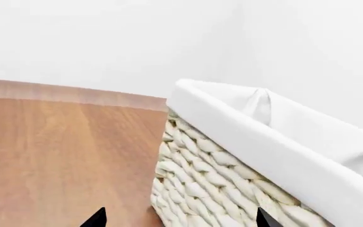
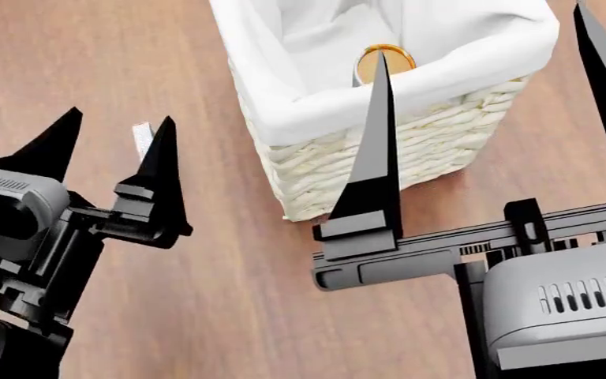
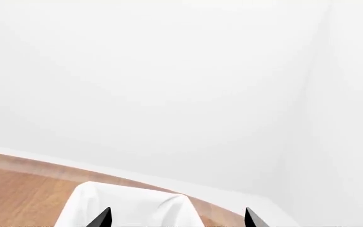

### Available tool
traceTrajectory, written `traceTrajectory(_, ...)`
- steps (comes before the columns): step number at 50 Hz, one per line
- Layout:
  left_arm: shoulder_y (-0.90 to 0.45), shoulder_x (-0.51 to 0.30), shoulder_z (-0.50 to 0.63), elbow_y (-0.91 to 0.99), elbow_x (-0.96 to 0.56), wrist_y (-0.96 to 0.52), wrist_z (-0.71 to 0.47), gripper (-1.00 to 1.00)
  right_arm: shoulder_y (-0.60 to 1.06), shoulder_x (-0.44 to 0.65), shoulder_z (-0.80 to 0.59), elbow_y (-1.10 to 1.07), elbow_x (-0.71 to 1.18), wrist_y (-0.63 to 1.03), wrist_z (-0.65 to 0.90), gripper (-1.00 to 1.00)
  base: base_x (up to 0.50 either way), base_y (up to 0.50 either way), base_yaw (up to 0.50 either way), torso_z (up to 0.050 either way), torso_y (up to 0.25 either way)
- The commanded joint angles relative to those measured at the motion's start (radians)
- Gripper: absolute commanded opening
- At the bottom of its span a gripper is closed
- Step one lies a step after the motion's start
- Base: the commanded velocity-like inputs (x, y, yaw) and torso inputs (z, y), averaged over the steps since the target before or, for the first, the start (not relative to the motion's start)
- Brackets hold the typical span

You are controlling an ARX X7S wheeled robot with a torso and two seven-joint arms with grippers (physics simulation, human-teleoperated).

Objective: Pick up the alphabet soup and the cream cheese box, and put them in the basket.

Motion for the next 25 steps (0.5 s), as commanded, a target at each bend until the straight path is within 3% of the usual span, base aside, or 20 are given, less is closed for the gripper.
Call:
traceTrajectory(1,0.001,0.016,0.001,-0.08,-0.014,0.018,0.02,1.0,0.003,-0.006,-0.004,0.002,0.004,0.01,-0.003,1.0,0.0,0.0,0.0,0.0,0.0)
traceTrajectory(25,-0.01,0.044,0.02,-0.25,0.021,0.083,0.052,1.0,-0.005,-0.002,-0.003,-0.009,0.006,0.004,-0.002,1.0,0.0,0.0,0.0,0.0,0.0)
